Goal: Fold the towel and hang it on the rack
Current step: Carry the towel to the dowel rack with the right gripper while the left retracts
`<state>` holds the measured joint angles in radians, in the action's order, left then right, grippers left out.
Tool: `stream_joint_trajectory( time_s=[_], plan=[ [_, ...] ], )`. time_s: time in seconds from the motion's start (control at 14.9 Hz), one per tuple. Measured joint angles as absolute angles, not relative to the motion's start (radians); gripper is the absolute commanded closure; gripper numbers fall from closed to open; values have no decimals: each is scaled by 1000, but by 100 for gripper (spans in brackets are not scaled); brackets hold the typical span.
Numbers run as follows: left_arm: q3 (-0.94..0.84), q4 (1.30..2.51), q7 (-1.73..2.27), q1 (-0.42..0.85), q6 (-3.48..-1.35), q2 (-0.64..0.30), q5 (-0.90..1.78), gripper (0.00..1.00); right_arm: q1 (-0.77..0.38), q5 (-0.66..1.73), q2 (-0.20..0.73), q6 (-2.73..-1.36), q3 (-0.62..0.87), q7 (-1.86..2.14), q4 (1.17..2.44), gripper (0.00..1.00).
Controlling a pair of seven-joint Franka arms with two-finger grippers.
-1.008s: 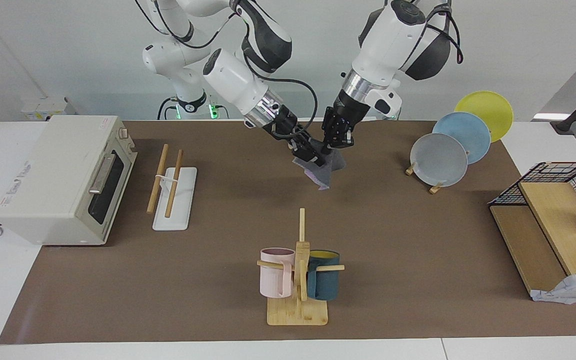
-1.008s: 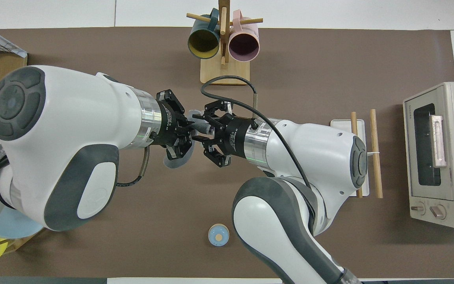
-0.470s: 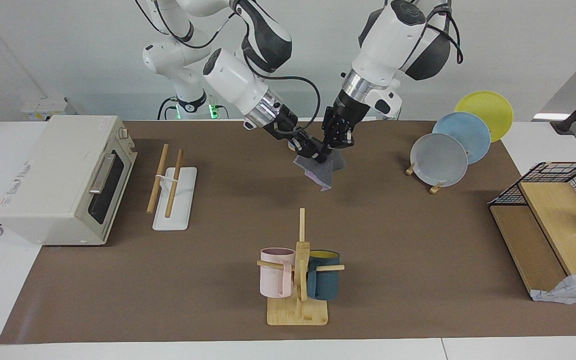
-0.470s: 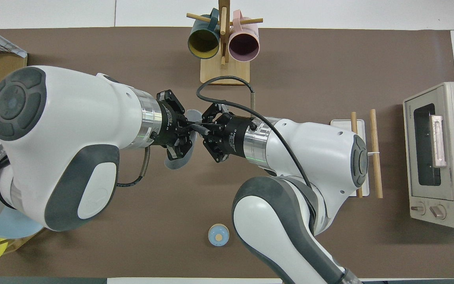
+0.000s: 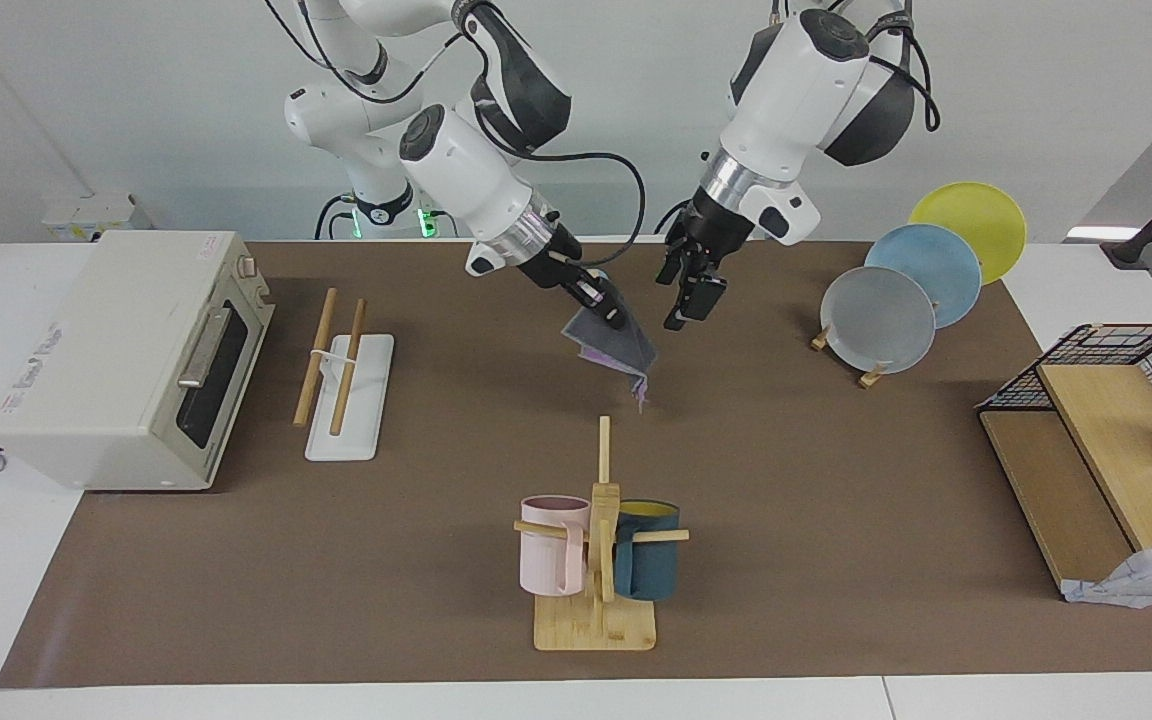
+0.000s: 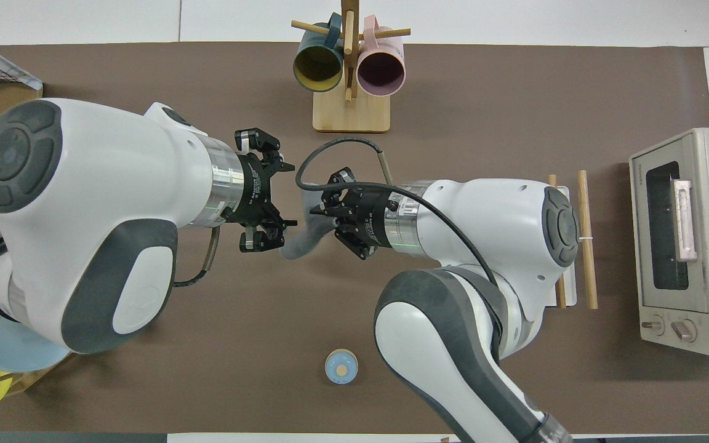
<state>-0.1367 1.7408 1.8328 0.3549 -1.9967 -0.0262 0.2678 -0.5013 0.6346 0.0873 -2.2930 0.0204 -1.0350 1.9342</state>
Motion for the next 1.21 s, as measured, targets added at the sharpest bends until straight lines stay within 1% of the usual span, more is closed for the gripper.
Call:
stream_joint_trajectory(
  time_s=[0.13, 0.4, 0.67, 0.94, 1.21],
  plan=[
    [-133, 1762, 1654, 296, -1996, -22, 268, 0, -429, 537, 72, -2175, 17, -915, 1937, 100],
    [-129, 1793, 1255, 147, -1969, -8, 268, 0, -295, 418, 60, -2064, 12, -767, 1953, 100],
    [-125, 1799, 887, 23, -1940, -2, 238, 0, -150, 340, 40, -1897, 10, -598, 1960, 100],
    [-125, 1783, 574, -12, -1862, 1, 116, 0, -84, 174, -7, -1800, 10, -465, 1962, 100],
    [-125, 1748, 255, -44, -1703, 13, 82, 0, 6, 94, -22, -1786, 9, -262, 1965, 100]
  ],
)
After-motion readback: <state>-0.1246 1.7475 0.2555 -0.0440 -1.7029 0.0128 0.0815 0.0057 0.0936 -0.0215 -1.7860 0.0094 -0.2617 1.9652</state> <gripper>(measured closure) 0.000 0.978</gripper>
